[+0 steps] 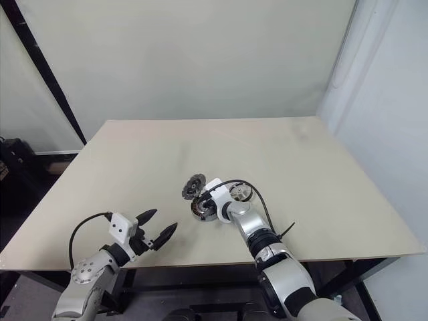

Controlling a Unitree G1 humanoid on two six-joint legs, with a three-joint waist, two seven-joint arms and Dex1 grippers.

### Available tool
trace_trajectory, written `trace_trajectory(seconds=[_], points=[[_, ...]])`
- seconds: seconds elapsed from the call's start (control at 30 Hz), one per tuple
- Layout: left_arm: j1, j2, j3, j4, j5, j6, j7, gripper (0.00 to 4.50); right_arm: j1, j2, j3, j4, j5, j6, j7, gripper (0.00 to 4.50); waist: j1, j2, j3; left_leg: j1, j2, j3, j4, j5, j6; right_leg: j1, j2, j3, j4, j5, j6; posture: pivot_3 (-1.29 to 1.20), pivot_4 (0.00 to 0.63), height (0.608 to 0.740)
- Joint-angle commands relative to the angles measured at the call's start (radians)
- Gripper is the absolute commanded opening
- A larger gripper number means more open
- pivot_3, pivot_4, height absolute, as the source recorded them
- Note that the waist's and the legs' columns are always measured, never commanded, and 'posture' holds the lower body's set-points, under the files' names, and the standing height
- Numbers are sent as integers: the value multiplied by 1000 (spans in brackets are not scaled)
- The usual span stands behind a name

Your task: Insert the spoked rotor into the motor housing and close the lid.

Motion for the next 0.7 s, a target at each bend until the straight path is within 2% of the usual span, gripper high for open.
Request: trace_trajectory(seconds=[0.03, 0.1, 0.2, 0.4, 0.57, 0.7], points=[[-16, 0, 2, -47, -6, -11, 0, 4500, -7, -7, -27, -30, 18, 11, 0, 16, 0, 0, 0, 0, 0, 0, 0, 0, 0, 0, 0, 0, 0, 0, 0, 0, 0, 740], [-19, -1, 1, -44, -6, -13, 0, 4500, -14, -11, -42, -58, 33, 33, 6, 16, 0, 0, 0, 0, 0, 0, 0, 0, 0, 0, 0, 0, 0, 0, 0, 0, 0, 740], [-31, -7, -6, -35, -3, -15, 0, 4500, -10, -22, -65, -134, 63, 92, 30, 621, 2, 0, 0, -1, 0, 0, 0, 0, 0, 0, 0, 0, 0, 0, 0, 0, 0, 740], [-48, -17, -16, -17, 0, -21, -6, 4500, 50, -53, -123, -354, 135, 215, 40, 2669, 4, 0, 0, -1, 0, 0, 0, 0, 0, -1, 0, 0, 0, 0, 0, 0, 0, 740], [-60, -26, -28, 0, 1, -29, -15, 4500, 94, -90, -252, -508, 228, 320, -24, 4482, 5, 0, 0, -2, 0, 0, 0, 0, 0, -1, 0, 0, 0, 0, 0, 0, 0, 740], [-72, -35, -35, 18, 2, -39, -21, 4500, 85, -121, -411, -542, 328, 421, -125, 4482, 5, 0, 0, -2, -1, 0, 0, 0, 0, -1, 0, 0, -1, 0, 0, 0, 0, 740]])
